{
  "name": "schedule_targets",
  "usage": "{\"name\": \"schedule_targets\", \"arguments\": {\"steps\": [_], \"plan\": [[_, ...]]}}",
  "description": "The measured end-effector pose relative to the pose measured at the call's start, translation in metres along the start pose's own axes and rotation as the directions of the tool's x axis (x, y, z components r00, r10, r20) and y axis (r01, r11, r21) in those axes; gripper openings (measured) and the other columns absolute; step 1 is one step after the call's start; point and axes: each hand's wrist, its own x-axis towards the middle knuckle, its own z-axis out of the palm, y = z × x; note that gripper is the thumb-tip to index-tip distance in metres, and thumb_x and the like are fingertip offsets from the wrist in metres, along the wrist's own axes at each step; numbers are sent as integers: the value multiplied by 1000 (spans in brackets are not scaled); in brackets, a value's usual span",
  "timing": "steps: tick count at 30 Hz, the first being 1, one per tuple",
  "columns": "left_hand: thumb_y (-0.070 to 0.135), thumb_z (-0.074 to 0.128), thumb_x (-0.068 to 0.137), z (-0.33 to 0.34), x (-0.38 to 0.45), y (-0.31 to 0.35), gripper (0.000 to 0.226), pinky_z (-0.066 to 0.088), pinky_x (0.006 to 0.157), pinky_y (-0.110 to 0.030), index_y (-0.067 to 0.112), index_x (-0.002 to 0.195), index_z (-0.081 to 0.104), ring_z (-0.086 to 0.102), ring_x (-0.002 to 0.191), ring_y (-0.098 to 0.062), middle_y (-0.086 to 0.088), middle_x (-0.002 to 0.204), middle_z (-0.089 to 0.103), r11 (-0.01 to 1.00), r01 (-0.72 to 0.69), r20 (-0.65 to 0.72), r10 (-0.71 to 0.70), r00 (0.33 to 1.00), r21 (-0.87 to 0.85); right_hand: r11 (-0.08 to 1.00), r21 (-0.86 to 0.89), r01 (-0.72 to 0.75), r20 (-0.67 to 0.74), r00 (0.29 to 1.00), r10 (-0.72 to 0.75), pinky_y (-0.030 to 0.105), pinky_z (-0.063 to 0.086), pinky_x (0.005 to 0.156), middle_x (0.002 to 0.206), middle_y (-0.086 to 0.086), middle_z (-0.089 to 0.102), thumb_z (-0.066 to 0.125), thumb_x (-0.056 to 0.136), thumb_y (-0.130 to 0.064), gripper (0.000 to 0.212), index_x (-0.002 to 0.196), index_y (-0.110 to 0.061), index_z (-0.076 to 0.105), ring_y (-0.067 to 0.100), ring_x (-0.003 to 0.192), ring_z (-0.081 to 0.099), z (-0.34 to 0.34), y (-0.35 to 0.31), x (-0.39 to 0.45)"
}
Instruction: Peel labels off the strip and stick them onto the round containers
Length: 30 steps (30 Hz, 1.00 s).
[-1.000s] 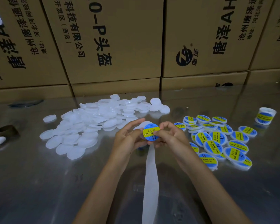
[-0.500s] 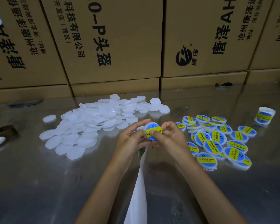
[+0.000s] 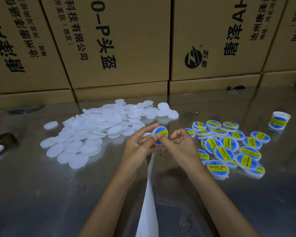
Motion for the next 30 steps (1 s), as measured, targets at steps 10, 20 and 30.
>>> {"name": "schedule_targets", "arguments": {"steps": [10, 20, 30], "plan": [[10, 46, 99, 2, 3, 5, 33, 61, 84, -34, 11, 126, 65, 71, 107, -32, -18, 116, 72, 922, 204, 84, -187, 979, -330, 845, -454, 284, -33, 942, -334, 28, 36, 52, 60, -19, 53, 49, 70, -86, 59, 68, -28, 39, 7, 54, 49, -3, 6, -10], [3, 65, 92, -5, 2, 2, 26, 59, 70, -30, 12, 115, 72, 73, 87, -27, -14, 110, 74, 987, 92, 26, -90, 996, -135, 683, -607, 406, 28, 870, -492, 37, 41, 53, 59, -6, 48, 24, 93, -65, 45, 78, -25, 39, 27, 63, 53, -3, 5, -14], [-2, 82, 76, -6, 0, 1, 24, 53, 55, -20, -1, 82, 59, 74, 65, -26, -15, 89, 75, 996, 59, -94, -53, 994, 65, 920, -200, 338, 1, 939, -344, 25, 34, 62, 58, -20, 50, 40, 104, -38, 35, 70, -40, 44, 3, 59, 45, -5, 4, -5]]}}
